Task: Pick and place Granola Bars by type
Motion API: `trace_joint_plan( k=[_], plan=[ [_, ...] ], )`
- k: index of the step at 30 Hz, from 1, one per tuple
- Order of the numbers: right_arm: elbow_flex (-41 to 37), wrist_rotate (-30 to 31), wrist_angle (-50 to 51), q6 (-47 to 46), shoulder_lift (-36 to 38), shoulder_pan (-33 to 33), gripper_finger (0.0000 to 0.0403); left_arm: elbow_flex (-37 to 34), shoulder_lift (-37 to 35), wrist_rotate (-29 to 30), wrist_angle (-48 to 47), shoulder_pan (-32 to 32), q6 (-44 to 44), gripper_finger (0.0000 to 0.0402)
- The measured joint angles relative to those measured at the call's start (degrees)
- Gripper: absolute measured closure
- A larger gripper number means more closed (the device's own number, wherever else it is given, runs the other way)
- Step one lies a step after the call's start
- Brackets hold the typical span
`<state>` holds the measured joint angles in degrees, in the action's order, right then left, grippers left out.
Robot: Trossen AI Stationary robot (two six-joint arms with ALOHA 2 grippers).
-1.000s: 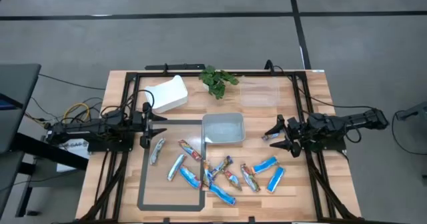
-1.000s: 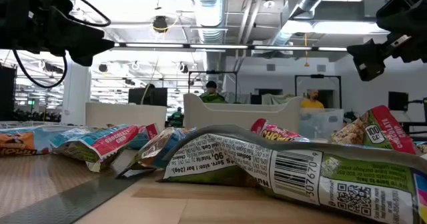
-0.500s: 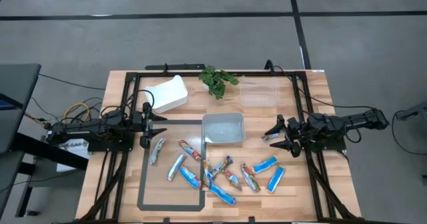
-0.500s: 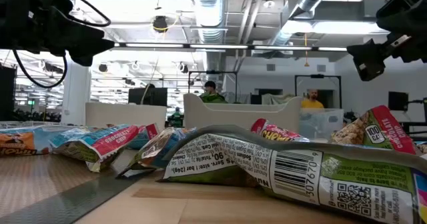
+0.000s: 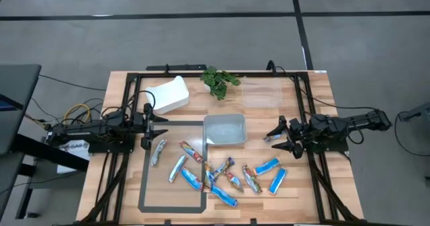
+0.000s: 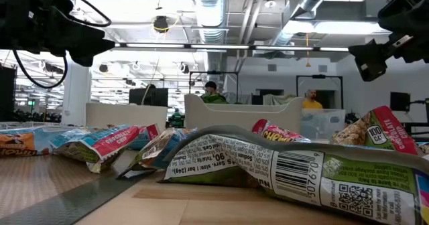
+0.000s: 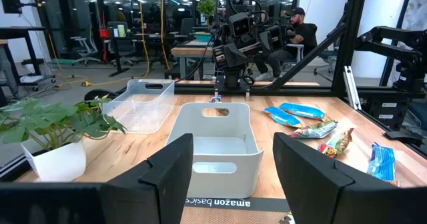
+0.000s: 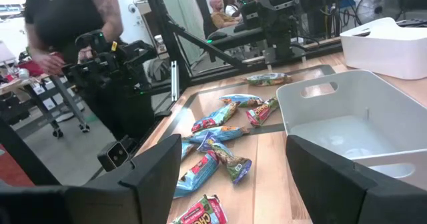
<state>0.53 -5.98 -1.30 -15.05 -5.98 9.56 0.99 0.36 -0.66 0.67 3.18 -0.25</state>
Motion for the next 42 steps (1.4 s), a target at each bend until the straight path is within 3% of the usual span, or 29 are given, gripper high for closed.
trace_joint_plan(
  k=[13, 21, 27, 31, 35, 38, 42],
  plan=[
    [0.0, 0.0, 0.0, 0.0, 0.0, 0.0, 0.0138, 0.0, 0.0, -0.2, 0.0, 0.0, -1.8, 0.0200],
    [0.0, 0.0, 0.0, 0.0, 0.0, 0.0, 0.0138, 0.0, 0.0, -1.7, 0.3, 0.0, -32.6, 0.0200],
    [0.0, 0.0, 0.0, 0.0, 0.0, 0.0, 0.0138, 0.0, 0.0, -2.1, 0.2, 0.0, -44.3, 0.0200],
    [0.0, 0.0, 0.0, 0.0, 0.0, 0.0, 0.0138, 0.5, 0.2, -3.7, -0.5, 0.0, -42.0, 0.0200],
    [0.0, 0.0, 0.0, 0.0, 0.0, 0.0, 0.0138, 3.6, 4.0, 1.9, -2.0, 0.0, -36.5, 0.0206],
    [0.0, 0.0, 0.0, 0.0, 0.0, 0.0, 0.0138, 8.6, 10.7, 6.5, -4.3, 0.0, -31.6, 0.0218],
    [0.0, 0.0, 0.0, 0.0, 0.0, 0.0, 0.0138, 17.0, 25.0, 7.0, -5.9, -0.2, -21.4, 0.0235]
  ],
)
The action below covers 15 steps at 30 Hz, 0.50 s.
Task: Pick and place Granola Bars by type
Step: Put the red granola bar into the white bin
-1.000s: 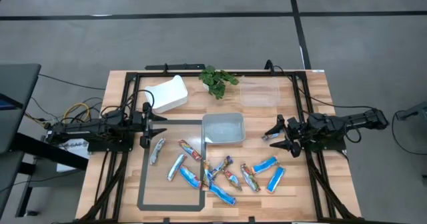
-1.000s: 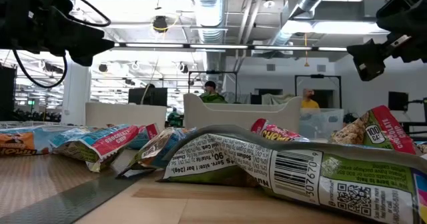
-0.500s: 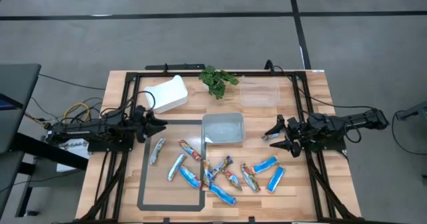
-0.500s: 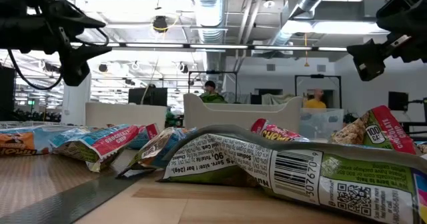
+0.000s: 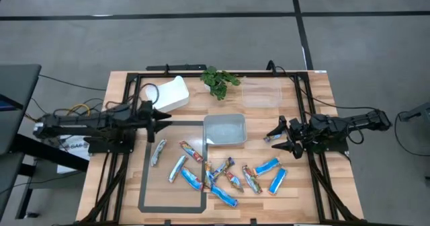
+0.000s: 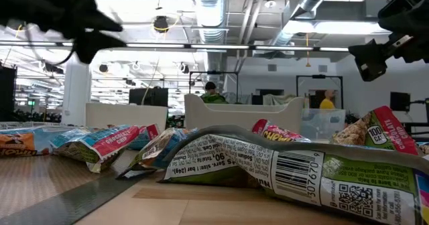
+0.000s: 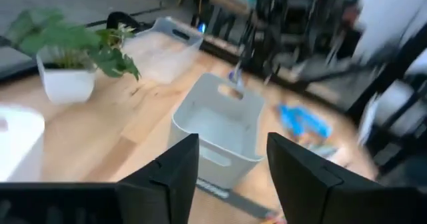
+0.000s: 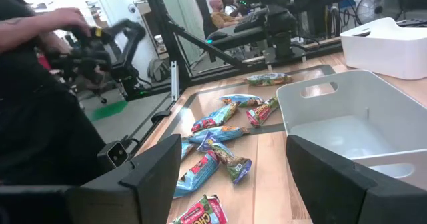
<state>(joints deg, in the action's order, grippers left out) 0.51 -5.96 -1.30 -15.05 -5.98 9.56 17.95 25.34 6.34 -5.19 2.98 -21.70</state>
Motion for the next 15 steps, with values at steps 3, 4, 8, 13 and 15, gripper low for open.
trace_joint_plan(
  k=[3, 4, 8, 13, 15],
  plan=[
    [0.0, 0.0, 0.0, 0.0, 0.0, 0.0, 0.0138, 7.1, 11.7, 0.0, -4.3, -1.4, 7.0, 0.0245],
    [0.0, 0.0, 0.0, 0.0, 0.0, 0.0, 0.0138, 9.5, 15.5, 0.0, -6.1, -2.2, 9.5, 0.0247],
    [0.0, 0.0, 0.0, 0.0, 0.0, 0.0, 0.0138, 17.9, 28.9, 0.0, -12.7, -5.7, 18.7, 0.0251],
    [0.0, 0.0, 0.0, 0.0, 0.0, 0.0, 0.0138, 26.3, 42.6, 0.0, -17.9, -10.0, 26.0, 0.0250],
    [0.0, 0.0, 0.0, 0.0, 0.0, 0.0, 0.0138, 29.4, 47.0, 0.1, -19.3, -11.4, 28.1, 0.0250]
  ],
)
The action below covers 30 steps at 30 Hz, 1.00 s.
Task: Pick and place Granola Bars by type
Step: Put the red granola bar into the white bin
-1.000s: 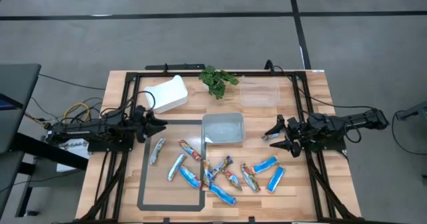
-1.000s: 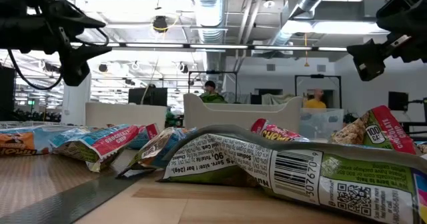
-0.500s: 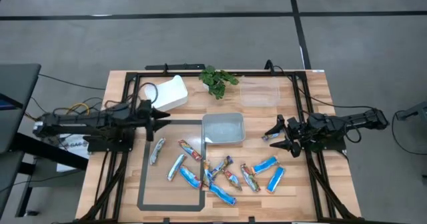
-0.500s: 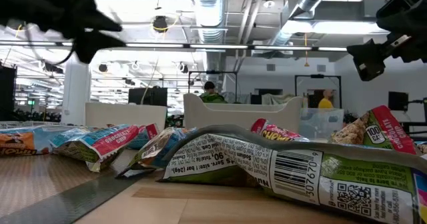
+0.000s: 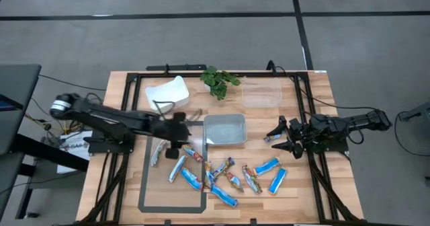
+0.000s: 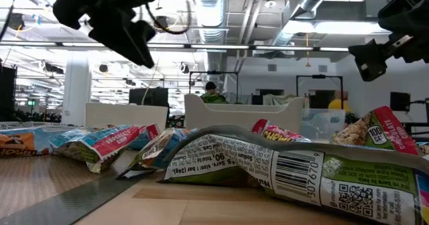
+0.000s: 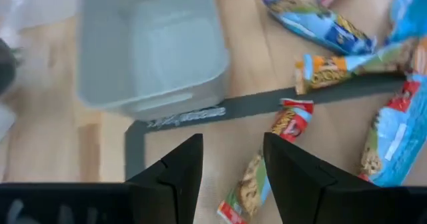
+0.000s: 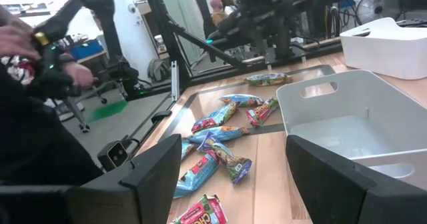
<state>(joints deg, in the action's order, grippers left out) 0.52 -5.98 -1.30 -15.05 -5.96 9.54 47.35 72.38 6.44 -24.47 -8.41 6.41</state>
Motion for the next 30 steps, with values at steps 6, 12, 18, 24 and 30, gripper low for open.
trace_joint_plan(
  k=[6, 12, 18, 24, 30],
  plan=[
    [0.0, 0.0, 0.0, 0.0, 0.0, 0.0, 0.0138, 8.1, 11.7, 0.1, -6.4, -4.2, 5.8, 0.0250],
    [0.0, 0.0, 0.0, 0.0, 0.0, 0.0, 0.0138, 11.2, 18.8, 0.2, -8.6, -6.4, 8.6, 0.0250],
    [0.0, 0.0, 0.0, 0.0, 0.0, 0.0, 0.0138, 11.2, 20.8, 3.1, -10.3, -6.4, 10.0, 0.0250],
    [0.0, 0.0, -0.1, 0.0, 0.0, 0.0, 0.0138, 10.3, 22.1, 3.2, -12.3, -6.1, 12.6, 0.0250],
    [0.0, 0.0, -0.1, 0.0, 0.0, 0.0, 0.0138, 10.0, 25.1, 4.8, -11.2, -6.0, 15.1, 0.0251]
  ],
)
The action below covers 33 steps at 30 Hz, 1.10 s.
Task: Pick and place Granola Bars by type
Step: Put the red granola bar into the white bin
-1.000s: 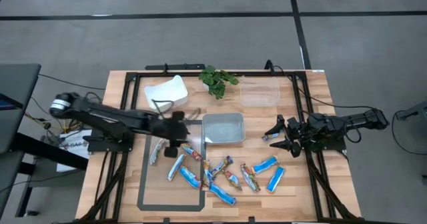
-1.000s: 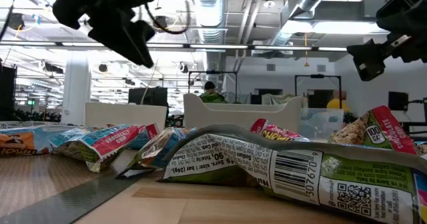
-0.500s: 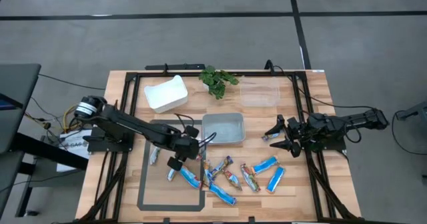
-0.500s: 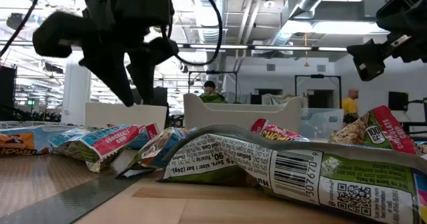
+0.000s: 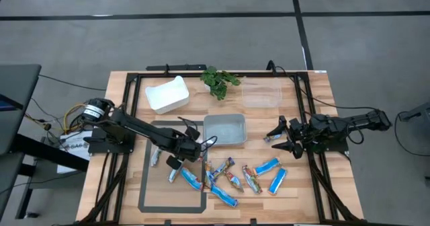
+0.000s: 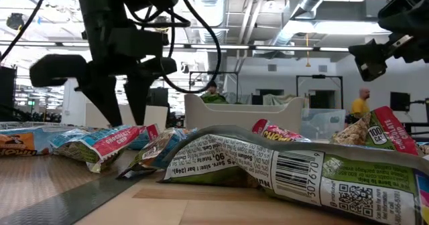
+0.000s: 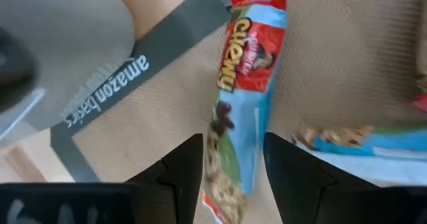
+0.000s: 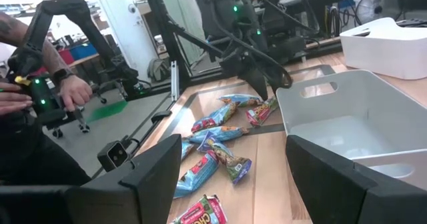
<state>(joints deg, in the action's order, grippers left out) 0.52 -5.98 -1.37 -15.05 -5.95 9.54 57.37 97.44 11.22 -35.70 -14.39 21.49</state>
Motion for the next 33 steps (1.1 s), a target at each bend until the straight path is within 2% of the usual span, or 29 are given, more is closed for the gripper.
trace_joint_plan(
  k=[14, 18, 26, 29, 33],
  plan=[
    [0.0, 0.0, 0.0, 0.0, 0.0, 0.0, 0.0138, -0.4, 3.1, -1.9, 3.6, 0.6, 2.1, 0.0255],
    [0.0, 0.0, -0.1, 0.0, 0.0, 0.0, 0.0138, -0.4, 3.1, -3.7, 3.6, 0.6, 1.1, 0.0286],
    [0.0, 0.0, -0.2, 0.0, 0.0, 0.0, 0.0138, -0.1, 2.9, -5.8, 3.4, 0.6, -3.4, 0.0386],
    [0.0, 0.0, -0.2, 0.0, 0.0, 0.0, 0.0138, -0.1, 1.9, -5.5, 3.3, 0.6, -5.3, 0.0393],
    [0.0, 0.0, -0.3, 0.0, 0.0, 0.0, 0.0138, -0.1, -0.8, -3.6, 3.8, 0.6, -6.2, 0.0374]
  ],
)
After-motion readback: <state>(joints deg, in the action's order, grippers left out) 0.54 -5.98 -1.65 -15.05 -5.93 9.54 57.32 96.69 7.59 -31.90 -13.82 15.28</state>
